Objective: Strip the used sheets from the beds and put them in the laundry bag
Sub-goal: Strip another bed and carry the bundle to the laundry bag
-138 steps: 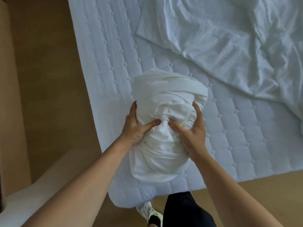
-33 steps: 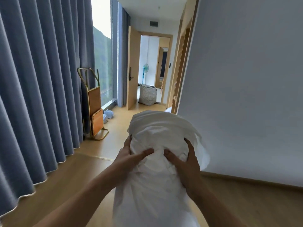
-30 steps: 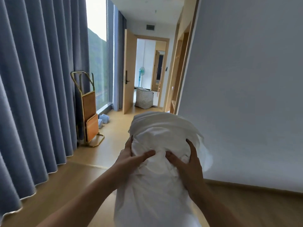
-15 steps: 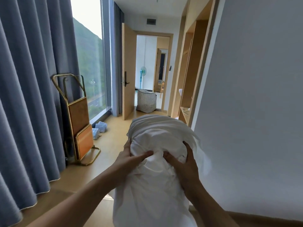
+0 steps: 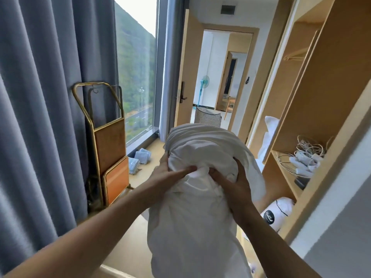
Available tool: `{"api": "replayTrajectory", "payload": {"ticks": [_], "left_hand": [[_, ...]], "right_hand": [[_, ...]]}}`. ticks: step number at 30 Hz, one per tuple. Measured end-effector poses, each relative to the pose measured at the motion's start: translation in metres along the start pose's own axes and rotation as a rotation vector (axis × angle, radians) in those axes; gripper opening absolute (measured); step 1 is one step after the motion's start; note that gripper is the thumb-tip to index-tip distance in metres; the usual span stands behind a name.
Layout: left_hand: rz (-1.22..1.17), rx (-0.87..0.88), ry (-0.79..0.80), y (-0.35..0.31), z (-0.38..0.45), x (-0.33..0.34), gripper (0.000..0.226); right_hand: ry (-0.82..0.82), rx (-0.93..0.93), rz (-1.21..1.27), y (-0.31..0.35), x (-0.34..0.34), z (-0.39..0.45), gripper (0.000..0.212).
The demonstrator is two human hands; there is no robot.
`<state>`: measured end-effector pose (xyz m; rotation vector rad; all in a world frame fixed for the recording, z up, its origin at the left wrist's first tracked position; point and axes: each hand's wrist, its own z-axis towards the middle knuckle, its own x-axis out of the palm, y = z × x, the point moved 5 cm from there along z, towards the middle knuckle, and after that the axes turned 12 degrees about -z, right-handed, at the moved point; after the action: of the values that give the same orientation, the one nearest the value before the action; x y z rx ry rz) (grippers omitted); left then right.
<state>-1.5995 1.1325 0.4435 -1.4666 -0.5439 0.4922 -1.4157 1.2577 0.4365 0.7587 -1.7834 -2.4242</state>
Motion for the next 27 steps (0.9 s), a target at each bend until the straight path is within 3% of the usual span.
{"api": "replayTrajectory", "payload": {"ticks": [7,12,19,27], "left_hand": [[0.012,-0.048,0.072,-0.011,0.213,-0.034,0.086],[0.081,-0.064,0.089,-0.006,0.352,-0.036,0.141],[0.080,-0.005,0.096,0.010,0.564,-0.016,0.129],[0.149,-0.077,0.031,-0.005,0.807,0.024,0.131]], "right_hand": [[-0.032,0.074,0.000,0.000,0.090,0.184,0.106],[-0.066,0.095,0.007,-0.014,0.131,0.304,0.102],[-0.104,0.056,0.051,-0.052,0.178,0.502,0.099],[-0.070,0.082,0.135,-0.084,0.215,0.754,0.099]]}}
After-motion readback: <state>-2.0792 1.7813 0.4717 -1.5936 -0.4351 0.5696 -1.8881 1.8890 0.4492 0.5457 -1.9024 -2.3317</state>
